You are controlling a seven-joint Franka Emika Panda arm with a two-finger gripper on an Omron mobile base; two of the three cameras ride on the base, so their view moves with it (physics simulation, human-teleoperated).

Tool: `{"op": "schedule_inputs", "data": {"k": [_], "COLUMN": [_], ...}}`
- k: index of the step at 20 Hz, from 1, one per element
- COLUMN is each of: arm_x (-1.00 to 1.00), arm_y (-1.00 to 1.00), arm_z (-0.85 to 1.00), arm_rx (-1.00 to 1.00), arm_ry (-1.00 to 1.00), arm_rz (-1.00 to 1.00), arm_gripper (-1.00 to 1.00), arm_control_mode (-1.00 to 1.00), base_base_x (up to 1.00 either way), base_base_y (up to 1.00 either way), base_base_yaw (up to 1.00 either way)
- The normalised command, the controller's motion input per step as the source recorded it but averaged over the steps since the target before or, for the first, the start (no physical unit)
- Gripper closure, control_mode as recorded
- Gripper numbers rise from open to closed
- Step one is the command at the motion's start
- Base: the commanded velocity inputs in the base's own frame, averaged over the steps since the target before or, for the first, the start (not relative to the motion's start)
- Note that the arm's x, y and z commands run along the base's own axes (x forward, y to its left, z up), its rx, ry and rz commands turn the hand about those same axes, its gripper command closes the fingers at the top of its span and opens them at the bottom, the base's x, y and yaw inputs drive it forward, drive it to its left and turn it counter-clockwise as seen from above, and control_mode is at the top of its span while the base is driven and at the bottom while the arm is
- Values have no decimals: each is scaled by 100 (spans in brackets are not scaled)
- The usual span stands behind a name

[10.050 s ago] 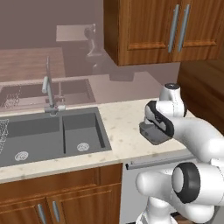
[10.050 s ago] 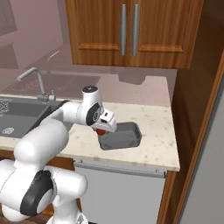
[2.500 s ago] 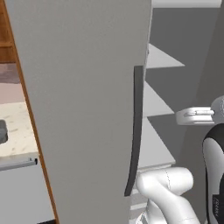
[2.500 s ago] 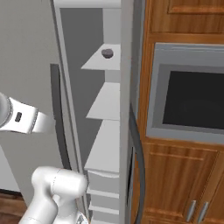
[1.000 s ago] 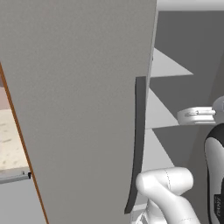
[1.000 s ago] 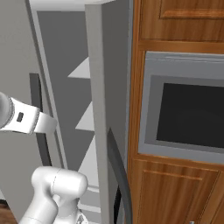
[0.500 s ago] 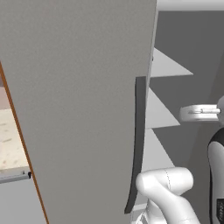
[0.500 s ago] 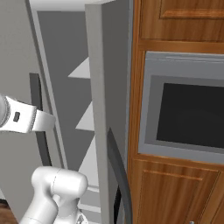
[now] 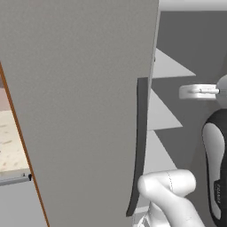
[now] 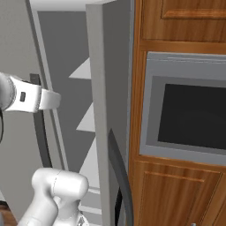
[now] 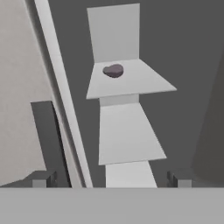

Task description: Take the eggplant and bell pepper out of the freezer and place them in the tupperware container on the counter. Then put the tupperware containing the vegetables back in the freezer.

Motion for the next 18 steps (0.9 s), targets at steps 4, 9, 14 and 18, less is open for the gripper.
{"op": "schedule_inputs", "data": {"k": [4,9,14,18], "arm_x": [76,42,45,67], "arm_y": [-9,-13,-7,-4], "arm_z": [18,5,0,1], "arm_rx": [1,7,8,9], "arm_ry": [0,0,-2,0], "arm_rz": [0,0,0,0], "arm_gripper": [-100,-100,-100,-100], "arm_control_mode": [-100,-100,-100,-100], "base_base_x": [0,0,0,0], "base_base_y": [0,0,0,0], "base_base_yaw": [0,0,0,0]}}
